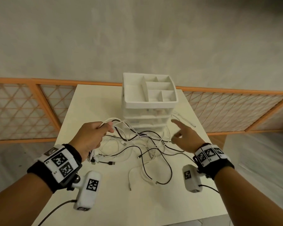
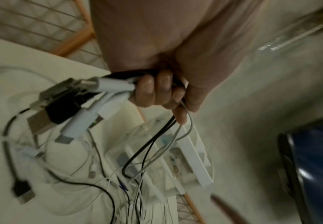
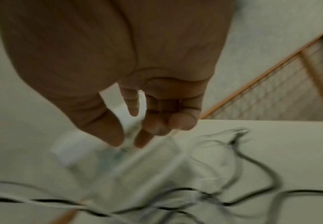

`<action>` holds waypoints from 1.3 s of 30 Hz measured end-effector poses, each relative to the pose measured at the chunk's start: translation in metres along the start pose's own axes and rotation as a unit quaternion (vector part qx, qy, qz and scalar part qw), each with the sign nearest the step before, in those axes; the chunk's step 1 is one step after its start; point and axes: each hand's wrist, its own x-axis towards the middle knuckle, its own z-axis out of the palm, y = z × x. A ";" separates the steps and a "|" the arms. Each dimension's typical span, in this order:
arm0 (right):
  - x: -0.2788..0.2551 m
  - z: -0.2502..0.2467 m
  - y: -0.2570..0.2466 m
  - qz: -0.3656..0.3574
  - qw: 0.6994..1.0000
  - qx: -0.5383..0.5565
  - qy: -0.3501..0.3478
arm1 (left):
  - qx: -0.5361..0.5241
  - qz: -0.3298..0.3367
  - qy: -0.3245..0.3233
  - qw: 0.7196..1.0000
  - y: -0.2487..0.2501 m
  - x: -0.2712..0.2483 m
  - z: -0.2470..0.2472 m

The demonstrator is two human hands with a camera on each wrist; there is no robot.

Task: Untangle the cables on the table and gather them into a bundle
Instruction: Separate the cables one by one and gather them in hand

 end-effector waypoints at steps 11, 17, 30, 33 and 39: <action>-0.001 0.012 -0.059 -0.062 0.998 -0.018 -0.026 | 0.109 0.308 -0.056 0.943 0.089 -0.045 0.029; 0.022 -0.044 0.004 0.031 0.956 0.067 0.285 | 0.246 0.238 -0.099 0.934 0.057 -0.027 -0.012; -0.033 0.080 -0.049 -0.111 0.984 0.028 -0.139 | 0.349 0.250 -0.152 0.890 -0.024 -0.020 0.030; -0.027 0.098 -0.045 -0.050 0.987 0.011 -0.149 | 0.354 0.234 -0.221 0.878 -0.027 -0.028 0.026; -0.020 0.112 -0.038 -0.146 0.985 0.025 0.092 | 0.376 0.068 -0.194 0.903 -0.052 -0.022 0.020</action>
